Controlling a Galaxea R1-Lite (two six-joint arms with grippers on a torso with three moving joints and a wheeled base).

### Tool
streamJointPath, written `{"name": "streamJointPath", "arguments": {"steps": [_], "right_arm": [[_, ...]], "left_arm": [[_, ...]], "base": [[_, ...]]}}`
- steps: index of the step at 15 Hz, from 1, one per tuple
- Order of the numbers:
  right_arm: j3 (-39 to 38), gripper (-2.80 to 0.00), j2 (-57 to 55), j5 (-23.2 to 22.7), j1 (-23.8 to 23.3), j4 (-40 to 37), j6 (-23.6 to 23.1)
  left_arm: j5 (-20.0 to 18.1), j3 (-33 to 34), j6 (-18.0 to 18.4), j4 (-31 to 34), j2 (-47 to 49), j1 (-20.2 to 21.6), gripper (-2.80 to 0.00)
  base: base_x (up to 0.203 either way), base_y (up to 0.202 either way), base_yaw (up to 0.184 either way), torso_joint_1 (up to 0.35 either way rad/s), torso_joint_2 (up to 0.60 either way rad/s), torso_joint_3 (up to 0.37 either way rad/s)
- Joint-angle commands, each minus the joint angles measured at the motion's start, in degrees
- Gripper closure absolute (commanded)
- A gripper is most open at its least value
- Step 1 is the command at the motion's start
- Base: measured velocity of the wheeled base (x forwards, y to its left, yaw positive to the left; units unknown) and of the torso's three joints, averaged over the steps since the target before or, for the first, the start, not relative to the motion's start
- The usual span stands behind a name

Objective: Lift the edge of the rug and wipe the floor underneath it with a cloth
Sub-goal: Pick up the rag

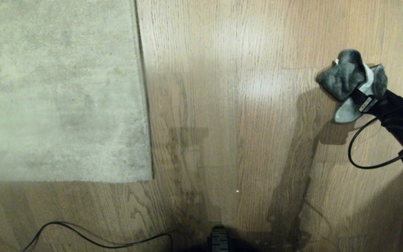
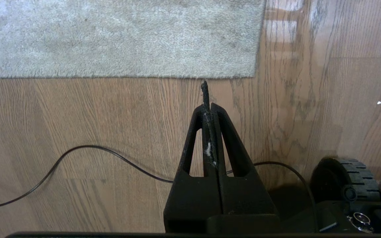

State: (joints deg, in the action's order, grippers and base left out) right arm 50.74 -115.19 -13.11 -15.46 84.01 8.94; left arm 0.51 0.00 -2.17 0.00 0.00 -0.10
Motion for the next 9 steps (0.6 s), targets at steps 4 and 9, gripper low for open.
{"name": "streamJointPath", "arguments": {"steps": [4, 9], "right_arm": [[-0.11, -2.80, -0.22, -0.78, -0.01, 0.55, 0.02], [0.06, -2.80, -0.39, -0.95, 0.08, 0.50, 0.02]], "left_arm": [[0.02, 0.00, -0.03, 0.00, 0.09, 0.01, 0.00], [0.02, 0.00, -0.03, 0.00, 0.09, 0.01, 0.00]], "base": [[0.000, 0.000, 0.000, 0.000, 0.00, 0.000], [0.000, 0.000, 0.000, 0.000, 0.00, 0.000]]}}
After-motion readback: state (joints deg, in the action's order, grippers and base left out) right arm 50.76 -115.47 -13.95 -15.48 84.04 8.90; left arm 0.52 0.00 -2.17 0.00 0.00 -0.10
